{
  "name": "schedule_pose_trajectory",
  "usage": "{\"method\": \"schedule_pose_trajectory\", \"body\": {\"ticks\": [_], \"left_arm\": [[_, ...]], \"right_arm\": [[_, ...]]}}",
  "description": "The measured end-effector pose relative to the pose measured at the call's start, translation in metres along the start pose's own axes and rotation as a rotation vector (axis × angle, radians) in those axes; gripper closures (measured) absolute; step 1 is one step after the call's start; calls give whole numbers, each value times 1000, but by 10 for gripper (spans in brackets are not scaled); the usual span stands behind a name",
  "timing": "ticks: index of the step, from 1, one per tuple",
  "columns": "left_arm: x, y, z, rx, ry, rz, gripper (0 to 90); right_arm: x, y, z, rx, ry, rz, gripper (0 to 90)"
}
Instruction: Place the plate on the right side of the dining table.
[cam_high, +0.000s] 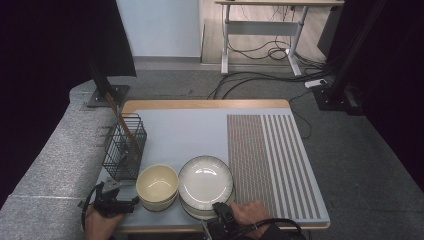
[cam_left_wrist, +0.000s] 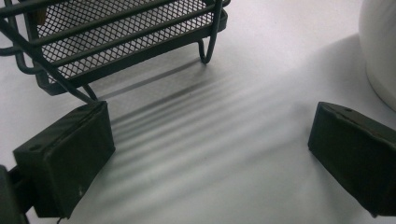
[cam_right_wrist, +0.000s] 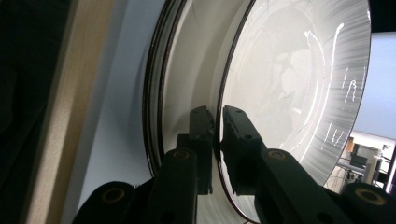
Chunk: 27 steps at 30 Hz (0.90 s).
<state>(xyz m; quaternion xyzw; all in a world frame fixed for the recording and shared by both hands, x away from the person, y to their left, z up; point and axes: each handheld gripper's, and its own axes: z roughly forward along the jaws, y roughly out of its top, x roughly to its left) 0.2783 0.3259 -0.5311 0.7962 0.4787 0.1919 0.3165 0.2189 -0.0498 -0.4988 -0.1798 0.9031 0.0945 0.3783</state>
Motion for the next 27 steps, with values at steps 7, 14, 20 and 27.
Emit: {"method": "schedule_pose_trajectory", "body": {"ticks": [7, 14, 20, 27], "left_arm": [[0, 0, 0, 0, 0, 0, 0], [0, 0, 0, 0, 0, 0, 0], [0, 0, 0, 1, 0, 0, 0], [0, 0, 0, 1, 0, 0, 0]], "right_arm": [[2, 4, 13, 23, -28, -41, 801], [2, 3, 13, 14, -24, -45, 817], [6, 2, 9, 11, -71, -69, 844], [12, 1, 5, 24, -103, -81, 845]]}}
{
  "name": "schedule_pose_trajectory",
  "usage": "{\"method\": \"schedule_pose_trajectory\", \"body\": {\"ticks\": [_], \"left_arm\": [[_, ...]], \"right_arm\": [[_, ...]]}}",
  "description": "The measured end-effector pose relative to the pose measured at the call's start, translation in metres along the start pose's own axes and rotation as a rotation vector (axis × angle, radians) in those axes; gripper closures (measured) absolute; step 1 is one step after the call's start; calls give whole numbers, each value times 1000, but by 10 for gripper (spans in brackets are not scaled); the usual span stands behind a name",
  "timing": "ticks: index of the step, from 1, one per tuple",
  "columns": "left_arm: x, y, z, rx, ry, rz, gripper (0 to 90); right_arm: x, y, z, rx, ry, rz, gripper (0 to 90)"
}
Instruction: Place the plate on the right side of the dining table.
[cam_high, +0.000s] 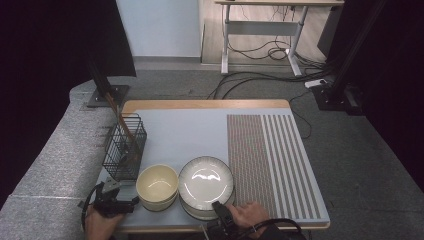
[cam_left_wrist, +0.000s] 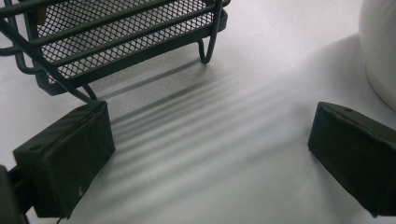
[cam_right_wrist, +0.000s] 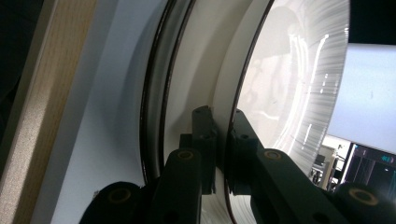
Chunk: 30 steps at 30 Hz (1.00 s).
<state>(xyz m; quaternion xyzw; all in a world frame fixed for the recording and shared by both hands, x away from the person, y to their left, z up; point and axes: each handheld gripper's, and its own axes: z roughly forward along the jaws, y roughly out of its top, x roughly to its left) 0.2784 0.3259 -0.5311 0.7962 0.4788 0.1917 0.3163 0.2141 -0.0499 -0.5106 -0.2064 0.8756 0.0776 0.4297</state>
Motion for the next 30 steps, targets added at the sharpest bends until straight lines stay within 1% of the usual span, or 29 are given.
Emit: {"method": "schedule_pose_trajectory", "body": {"ticks": [2, 4, 5, 8, 9, 14, 15, 16, 18, 19, 20, 21, 25, 26, 28, 30], "left_arm": [[0, 0, 0, 0, 0, 0, 0], [0, 0, 0, 0, 0, 0, 0], [0, 0, 0, 0, 0, 0, 0], [0, 0, 0, -1, 0, 0, 0], [0, 0, 0, -1, 0, 0, 0], [0, 0, 0, -1, 0, 0, 0], [0, 0, 0, -1, -1, 0, 0], [0, 0, 0, -1, 0, 0, 0], [0, 0, 0, -1, 0, 0, 0], [0, 0, 0, -1, 0, 0, 0], [0, 0, 0, -1, 0, 0, 0], [0, 0, 0, -1, 0, 0, 0], [0, 0, 0, -1, -1, 0, 0], [0, 0, 0, -1, 0, 0, 0], [0, 0, 0, -1, 0, 0, 0], [0, 0, 0, -1, 0, 0, 0]], "right_arm": [[0, 0, -2, 0, -16, 6, 840], [-1, 0, -4, 0, -18, 10, 837], [-1, 0, -5, -2, -31, 4, 835], [0, 0, -5, 4, -35, 3, 833], [1, 0, -6, 10, -47, 3, 830], [0, 0, -9, 15, -56, 14, 824], [0, 0, -10, 21, -61, 22, 822], [0, 0, -10, 18, -64, 14, 821], [-1, 0, -10, 19, -70, 14, 820], [0, 0, -11, 26, -71, 24, 820], [0, 0, -11, 26, -71, 24, 820], [-3, 0, -12, 25, -83, 17, 820], [-6, -1, -15, 30, -96, 28, 820], [-7, -2, -16, 39, -93, 38, 819], [-8, -3, -17, 37, -97, 36, 819], [-11, -7, -18, 48, -102, 42, 818]]}}
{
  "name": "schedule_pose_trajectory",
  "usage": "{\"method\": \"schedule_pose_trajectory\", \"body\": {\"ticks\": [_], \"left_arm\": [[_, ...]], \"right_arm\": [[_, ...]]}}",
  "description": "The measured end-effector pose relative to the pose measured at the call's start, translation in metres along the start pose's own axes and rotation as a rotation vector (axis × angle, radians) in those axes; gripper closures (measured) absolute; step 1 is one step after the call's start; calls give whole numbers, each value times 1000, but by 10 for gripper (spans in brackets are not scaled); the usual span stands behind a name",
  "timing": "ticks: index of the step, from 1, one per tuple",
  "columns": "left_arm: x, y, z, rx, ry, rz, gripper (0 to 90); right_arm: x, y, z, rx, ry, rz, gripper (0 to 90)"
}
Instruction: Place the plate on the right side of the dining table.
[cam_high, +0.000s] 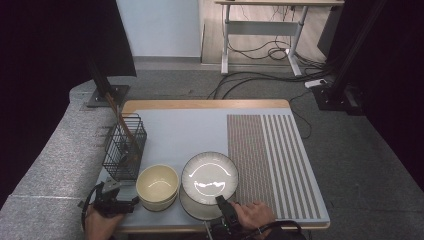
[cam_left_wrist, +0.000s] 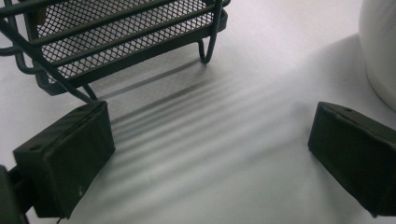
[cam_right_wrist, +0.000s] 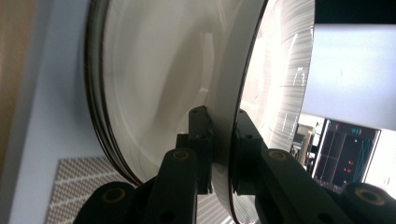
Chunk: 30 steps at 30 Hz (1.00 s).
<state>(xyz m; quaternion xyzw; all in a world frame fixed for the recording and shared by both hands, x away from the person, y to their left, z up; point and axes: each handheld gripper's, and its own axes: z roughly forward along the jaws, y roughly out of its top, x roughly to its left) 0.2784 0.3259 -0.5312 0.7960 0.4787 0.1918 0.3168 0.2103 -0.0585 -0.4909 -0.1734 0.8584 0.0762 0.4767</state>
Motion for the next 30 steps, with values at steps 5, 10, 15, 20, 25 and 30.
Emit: {"method": "schedule_pose_trajectory", "body": {"ticks": [5, 10, 15, 20, 25, 30], "left_arm": [[0, 0, 0, 0, 0, 0, 0], [0, 0, 0, 0, 0, 0, 0], [0, 0, 0, 0, 0, 0, 0], [0, 0, 0, 0, 0, 0, 0], [0, 0, 0, 0, 0, 0, 0], [0, 0, 0, 0, -1, 0, 0]], "right_arm": [[-2, -7, -1, 41, -2, 20, 817], [-6, -15, -1, 69, -8, 36, 817], [-8, -20, 0, 93, -12, 46, 816], [-11, -29, 0, 132, -9, 60, 814], [-12, -41, 0, 174, -13, 72, 814], [-13, -53, -1, 212, -19, 91, 814]]}}
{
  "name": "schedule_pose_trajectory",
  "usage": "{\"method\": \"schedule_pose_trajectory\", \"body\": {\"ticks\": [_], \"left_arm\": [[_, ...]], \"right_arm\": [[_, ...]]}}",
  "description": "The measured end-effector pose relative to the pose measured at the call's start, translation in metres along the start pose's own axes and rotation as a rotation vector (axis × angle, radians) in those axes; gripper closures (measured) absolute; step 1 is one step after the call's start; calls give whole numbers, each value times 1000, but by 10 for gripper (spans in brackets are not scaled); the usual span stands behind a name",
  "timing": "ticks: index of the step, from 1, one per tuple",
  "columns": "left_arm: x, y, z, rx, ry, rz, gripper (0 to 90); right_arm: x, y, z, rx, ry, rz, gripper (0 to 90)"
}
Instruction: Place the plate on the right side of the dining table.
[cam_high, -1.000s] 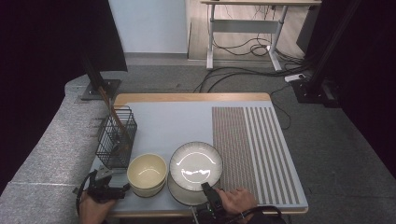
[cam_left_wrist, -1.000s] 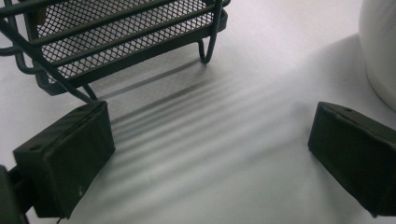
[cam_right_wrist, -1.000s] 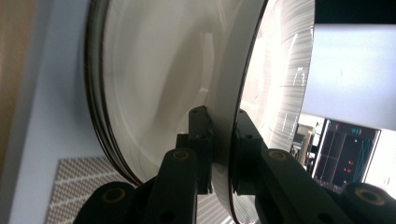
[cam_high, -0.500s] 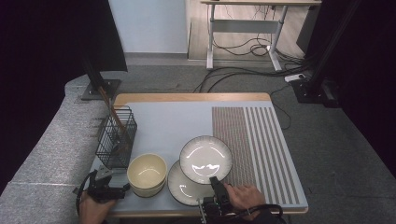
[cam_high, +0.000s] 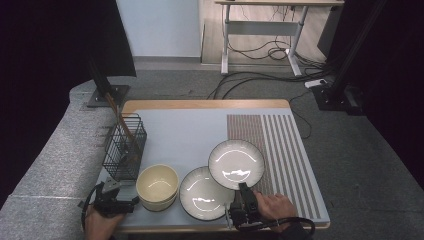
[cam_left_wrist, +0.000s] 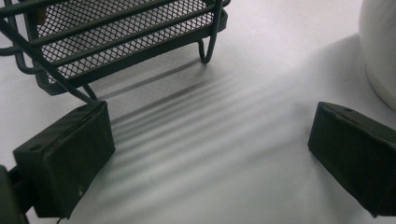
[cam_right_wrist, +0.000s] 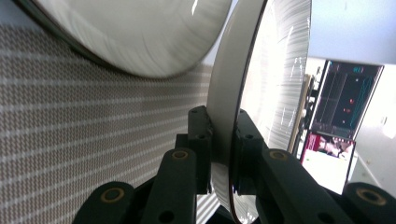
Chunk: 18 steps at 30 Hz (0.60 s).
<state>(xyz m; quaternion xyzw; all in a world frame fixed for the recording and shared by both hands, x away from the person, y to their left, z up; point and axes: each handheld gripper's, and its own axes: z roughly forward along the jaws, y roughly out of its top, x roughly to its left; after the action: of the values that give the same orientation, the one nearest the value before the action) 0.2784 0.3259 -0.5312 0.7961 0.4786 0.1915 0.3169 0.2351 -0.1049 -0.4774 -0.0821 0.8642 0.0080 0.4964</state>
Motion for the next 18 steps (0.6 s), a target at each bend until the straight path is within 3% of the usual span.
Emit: {"method": "schedule_pose_trajectory", "body": {"ticks": [18], "left_arm": [[0, 0, 0, -1, 0, 0, 0]], "right_arm": [[-2, -38, 17, 105, -4, 65, 813]]}}
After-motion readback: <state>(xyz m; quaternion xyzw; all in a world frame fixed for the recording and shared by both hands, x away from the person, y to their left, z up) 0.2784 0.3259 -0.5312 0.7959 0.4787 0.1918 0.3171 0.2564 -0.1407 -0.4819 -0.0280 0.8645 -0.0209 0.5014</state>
